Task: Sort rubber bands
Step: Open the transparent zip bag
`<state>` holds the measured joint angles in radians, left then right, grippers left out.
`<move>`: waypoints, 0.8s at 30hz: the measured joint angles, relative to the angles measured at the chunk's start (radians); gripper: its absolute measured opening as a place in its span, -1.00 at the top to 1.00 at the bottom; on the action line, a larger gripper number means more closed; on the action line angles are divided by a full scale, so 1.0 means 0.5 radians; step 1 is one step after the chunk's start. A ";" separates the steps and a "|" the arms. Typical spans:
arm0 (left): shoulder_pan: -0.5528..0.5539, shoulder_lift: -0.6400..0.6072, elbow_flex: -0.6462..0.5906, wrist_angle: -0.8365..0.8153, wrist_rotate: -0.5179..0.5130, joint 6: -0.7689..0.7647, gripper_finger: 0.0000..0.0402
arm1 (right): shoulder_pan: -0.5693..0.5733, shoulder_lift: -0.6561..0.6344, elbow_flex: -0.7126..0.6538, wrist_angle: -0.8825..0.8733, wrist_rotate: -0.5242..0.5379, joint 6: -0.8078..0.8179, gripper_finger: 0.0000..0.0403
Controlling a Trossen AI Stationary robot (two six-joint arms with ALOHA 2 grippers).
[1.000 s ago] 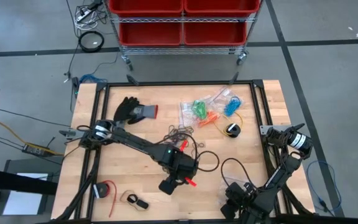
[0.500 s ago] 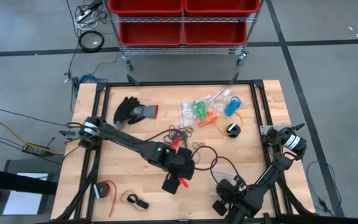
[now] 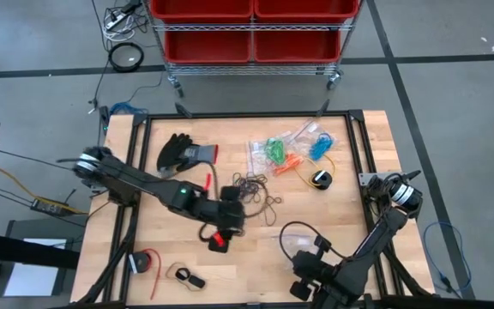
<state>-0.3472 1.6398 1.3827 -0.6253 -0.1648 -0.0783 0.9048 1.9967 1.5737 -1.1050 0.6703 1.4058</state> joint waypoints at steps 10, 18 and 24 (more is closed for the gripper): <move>-0.134 -0.769 -1.091 1.299 -0.046 -0.313 -0.13 | -0.082 -0.001 0.032 0.188 0.244 -0.342 1.00; -0.141 -0.997 -1.618 1.856 -0.033 -0.496 -0.13 | -0.217 -0.001 0.032 1.091 0.312 -1.528 1.00; -0.149 -0.977 -1.790 1.950 -0.029 -0.799 -0.13 | -0.315 -0.003 0.032 1.538 0.164 -2.085 1.00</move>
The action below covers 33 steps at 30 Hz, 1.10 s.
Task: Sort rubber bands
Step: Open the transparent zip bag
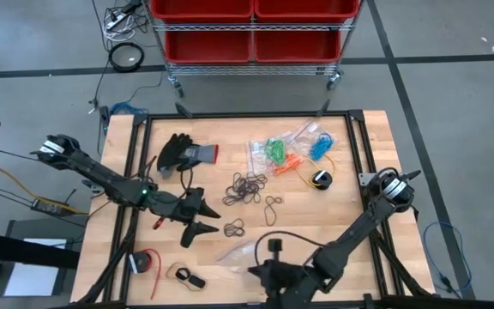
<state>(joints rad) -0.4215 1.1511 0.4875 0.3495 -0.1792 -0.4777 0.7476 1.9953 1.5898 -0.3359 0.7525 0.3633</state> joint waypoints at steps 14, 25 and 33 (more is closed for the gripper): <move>-0.213 -0.002 -0.138 0.488 0.240 0.717 -0.13 | -0.128 -0.002 0.001 0.324 -0.202 -0.230 1.00; -0.194 -0.002 -0.135 0.635 0.402 0.840 -0.13 | -0.128 -0.002 0.002 0.591 -0.169 -0.373 1.00; -0.192 0.012 -0.135 0.469 0.378 0.818 -0.14 | -0.160 -0.030 0.004 0.523 -0.112 -0.215 1.00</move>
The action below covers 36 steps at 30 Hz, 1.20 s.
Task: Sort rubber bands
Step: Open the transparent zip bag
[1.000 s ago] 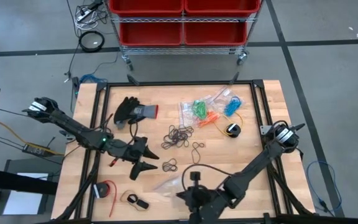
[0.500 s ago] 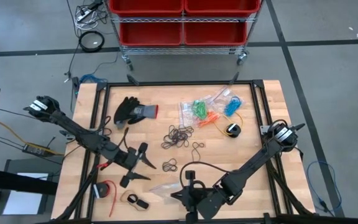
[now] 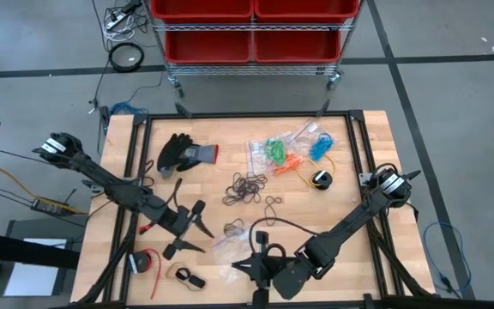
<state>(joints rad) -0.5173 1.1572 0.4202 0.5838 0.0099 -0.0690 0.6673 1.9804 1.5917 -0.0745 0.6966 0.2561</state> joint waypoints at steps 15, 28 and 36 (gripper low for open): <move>-0.003 0.295 0.000 0.123 -0.084 -0.153 -0.14 | -0.201 0.055 -0.154 -0.488 -0.199 0.754 0.66; -0.003 0.384 0.000 0.262 -0.091 -0.176 -0.14 | -0.250 0.206 -0.346 -0.239 -0.234 0.524 0.06; -0.003 0.384 0.000 0.275 -0.093 -0.183 -0.14 | -0.294 0.319 -0.346 -0.233 -0.236 0.563 0.06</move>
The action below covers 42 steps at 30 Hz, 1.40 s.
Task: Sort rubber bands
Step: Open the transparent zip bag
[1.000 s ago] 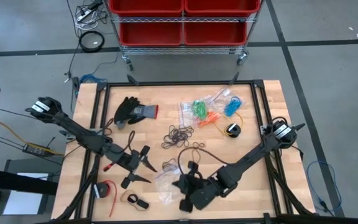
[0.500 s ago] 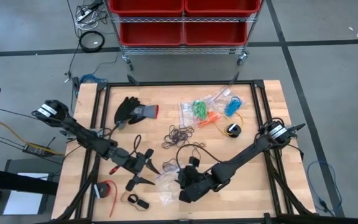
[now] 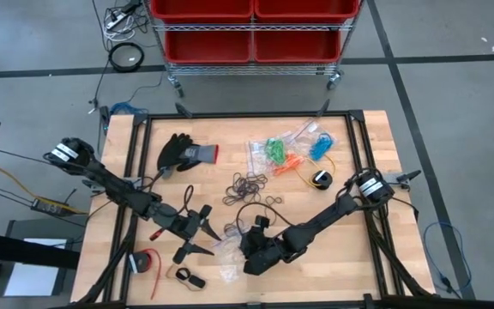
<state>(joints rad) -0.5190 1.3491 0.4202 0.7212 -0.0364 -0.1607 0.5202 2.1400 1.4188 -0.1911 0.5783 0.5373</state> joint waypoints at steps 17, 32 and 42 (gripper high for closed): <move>0.000 0.000 0.000 0.006 0.000 0.000 -0.14 | -0.078 0.103 0.003 -0.039 -0.236 0.093 0.14; 0.000 0.000 0.000 0.001 -0.001 -0.039 -0.14 | 0.017 0.010 0.011 -0.055 -0.114 0.011 0.93; 0.000 -0.001 0.000 0.057 0.000 -0.119 -0.14 | 0.129 0.002 0.324 -0.328 0.094 -0.282 0.99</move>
<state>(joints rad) -0.5190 1.3487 0.4202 0.7499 -0.0366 -0.2204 0.5848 2.1410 1.5809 -0.3551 0.6254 0.3966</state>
